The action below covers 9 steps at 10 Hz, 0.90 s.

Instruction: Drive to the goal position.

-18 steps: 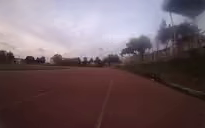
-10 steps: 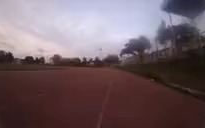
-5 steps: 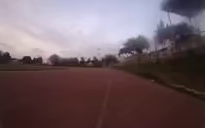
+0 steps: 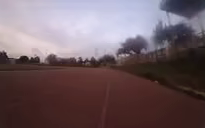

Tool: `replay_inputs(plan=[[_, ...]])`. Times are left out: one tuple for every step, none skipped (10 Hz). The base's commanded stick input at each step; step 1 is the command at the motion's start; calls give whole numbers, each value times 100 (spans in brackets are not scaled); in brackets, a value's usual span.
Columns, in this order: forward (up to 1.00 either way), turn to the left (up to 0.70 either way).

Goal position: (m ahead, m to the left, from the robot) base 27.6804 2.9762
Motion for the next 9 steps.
replay_inputs(plan=[[70, -35], [70, -26], [70, -1], [70, 0], [70, -14], [70, -35], [70, -35], [70, -15], [70, -35]])
